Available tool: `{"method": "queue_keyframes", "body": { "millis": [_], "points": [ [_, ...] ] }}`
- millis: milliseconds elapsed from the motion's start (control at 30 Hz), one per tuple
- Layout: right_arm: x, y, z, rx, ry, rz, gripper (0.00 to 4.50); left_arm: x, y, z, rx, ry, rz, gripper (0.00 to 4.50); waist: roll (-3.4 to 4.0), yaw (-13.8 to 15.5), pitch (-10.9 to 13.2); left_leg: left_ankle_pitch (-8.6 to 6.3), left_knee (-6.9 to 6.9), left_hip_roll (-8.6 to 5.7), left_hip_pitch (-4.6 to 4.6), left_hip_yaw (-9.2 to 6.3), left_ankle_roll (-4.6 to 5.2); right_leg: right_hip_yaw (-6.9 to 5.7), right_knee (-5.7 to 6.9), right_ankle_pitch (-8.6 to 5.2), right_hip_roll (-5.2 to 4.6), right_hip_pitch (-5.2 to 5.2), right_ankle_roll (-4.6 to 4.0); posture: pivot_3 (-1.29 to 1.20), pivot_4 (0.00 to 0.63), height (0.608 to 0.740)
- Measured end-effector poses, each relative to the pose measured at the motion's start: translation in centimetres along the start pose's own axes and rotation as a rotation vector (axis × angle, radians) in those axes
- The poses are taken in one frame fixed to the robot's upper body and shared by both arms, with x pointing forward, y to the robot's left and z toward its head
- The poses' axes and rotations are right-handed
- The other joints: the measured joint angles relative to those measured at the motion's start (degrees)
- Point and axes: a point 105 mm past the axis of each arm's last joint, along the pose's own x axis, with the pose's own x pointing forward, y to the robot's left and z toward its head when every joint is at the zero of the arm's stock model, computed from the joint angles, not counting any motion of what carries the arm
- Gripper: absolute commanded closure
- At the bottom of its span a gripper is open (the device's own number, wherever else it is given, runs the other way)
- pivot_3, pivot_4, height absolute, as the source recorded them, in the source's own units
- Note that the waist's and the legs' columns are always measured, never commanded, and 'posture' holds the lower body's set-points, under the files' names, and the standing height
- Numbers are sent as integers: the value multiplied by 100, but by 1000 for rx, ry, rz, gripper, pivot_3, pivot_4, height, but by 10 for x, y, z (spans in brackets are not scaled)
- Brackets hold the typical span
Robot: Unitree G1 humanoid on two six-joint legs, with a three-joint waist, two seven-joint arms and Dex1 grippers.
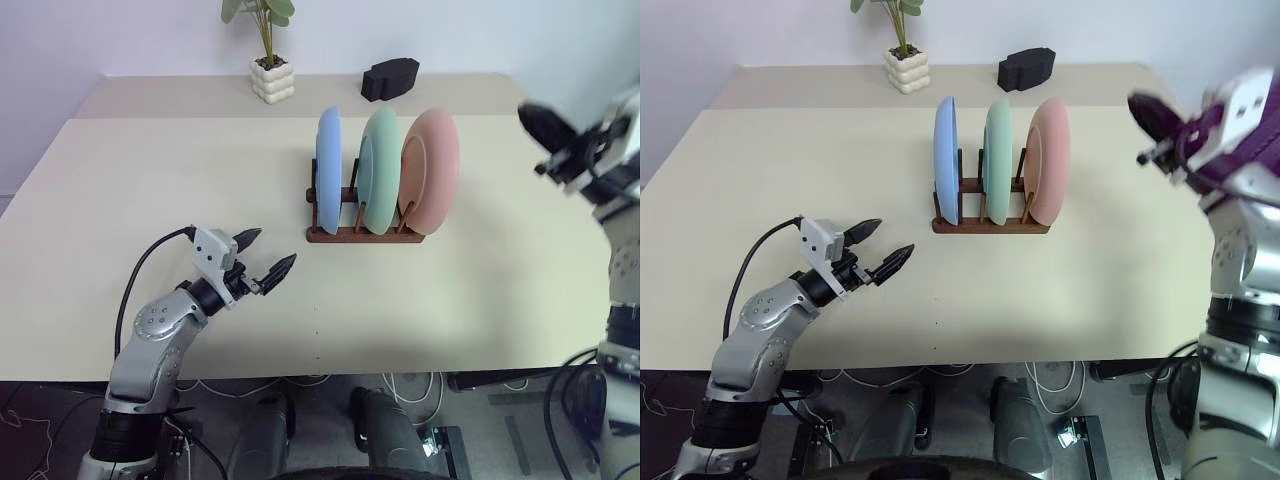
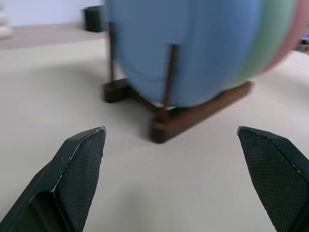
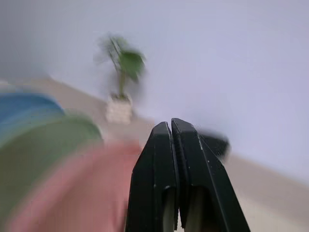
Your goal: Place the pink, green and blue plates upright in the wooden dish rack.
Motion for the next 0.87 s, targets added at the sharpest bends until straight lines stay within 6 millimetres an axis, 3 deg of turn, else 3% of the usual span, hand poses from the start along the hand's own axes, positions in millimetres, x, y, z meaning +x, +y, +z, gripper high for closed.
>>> {"method": "queue_keyframes", "body": {
  "millis": [100,167,467,867],
  "points": [
    [-14,3,-50,62,111,-33,4456,-8,11,-11,0,25,56,0,27,-37,-3,0,-3,0,9,12,0,12,5,0,0,-2,1,0,150,736],
    [-15,5,-60,83,127,-44,4456,-12,13,-16,1,36,78,0,32,-55,-4,0,-8,2,22,18,0,19,11,0,3,-1,0,0,150,736],
    [-14,-13,-91,70,192,-163,4456,-16,25,-23,19,40,149,0,31,-11,-5,0,-8,0,47,18,0,19,5,-2,3,31,-2,0,150,736],
    [-12,-21,-111,74,223,-233,4456,-13,34,-19,52,28,179,0,31,-20,-5,0,-10,-1,52,20,0,22,5,-1,2,35,-1,0,150,736]
  ]
}}
